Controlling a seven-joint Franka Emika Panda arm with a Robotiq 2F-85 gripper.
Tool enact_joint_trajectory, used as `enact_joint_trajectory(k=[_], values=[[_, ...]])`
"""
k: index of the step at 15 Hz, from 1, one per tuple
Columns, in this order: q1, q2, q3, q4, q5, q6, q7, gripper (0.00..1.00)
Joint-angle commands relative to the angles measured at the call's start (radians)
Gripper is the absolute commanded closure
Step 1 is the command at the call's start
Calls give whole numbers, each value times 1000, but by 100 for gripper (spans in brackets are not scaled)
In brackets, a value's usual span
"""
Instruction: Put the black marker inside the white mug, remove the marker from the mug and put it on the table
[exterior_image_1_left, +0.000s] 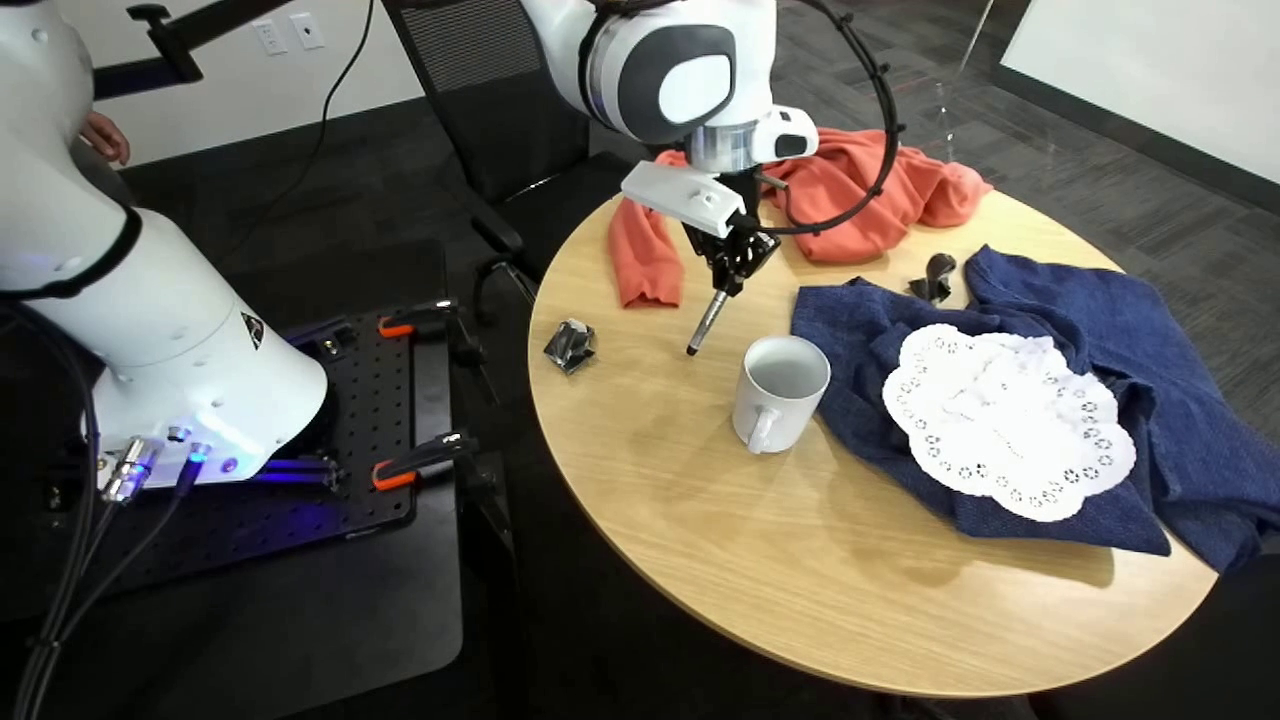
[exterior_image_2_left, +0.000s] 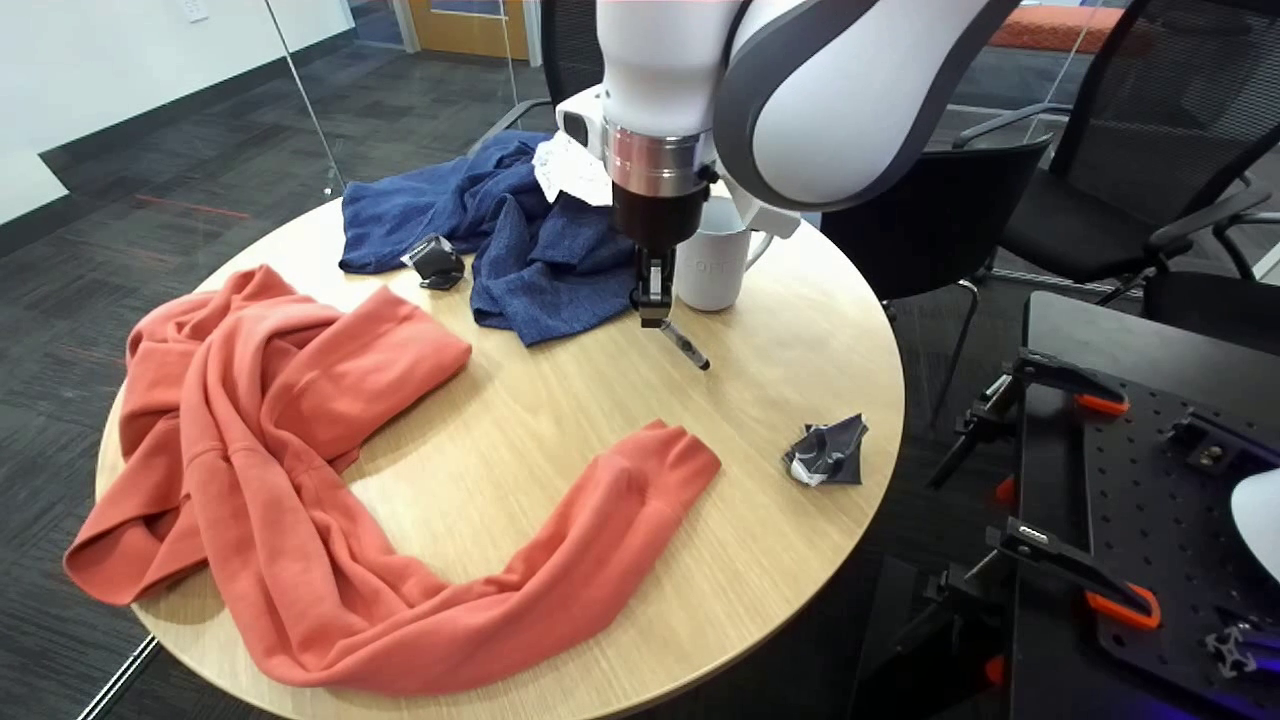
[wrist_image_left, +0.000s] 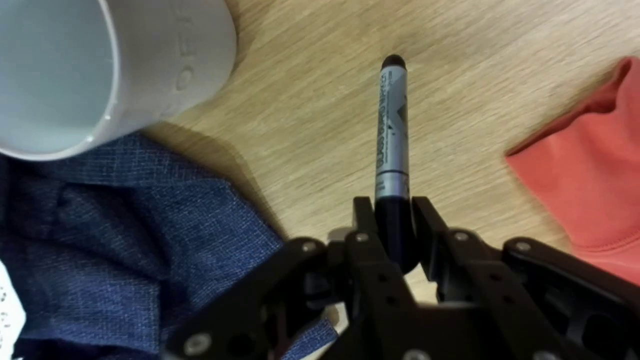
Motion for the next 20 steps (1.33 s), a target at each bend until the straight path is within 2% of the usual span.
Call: enact_joint_trajectory(k=[1, 2, 3, 5, 11, 18, 20], values=[[23, 38, -1, 60, -14, -66, 27, 94], [27, 45, -2, 69, -17, -74, 27, 92], [32, 48, -5, 74, -20, -75, 32, 51], [32, 49, -2, 81, -16, -78, 28, 44], [20, 12, 5, 66, -7, -52, 19, 0], [8, -32, 14, 50, 3, -36, 10, 0], [11, -2, 12, 73, -5, -42, 4, 0]])
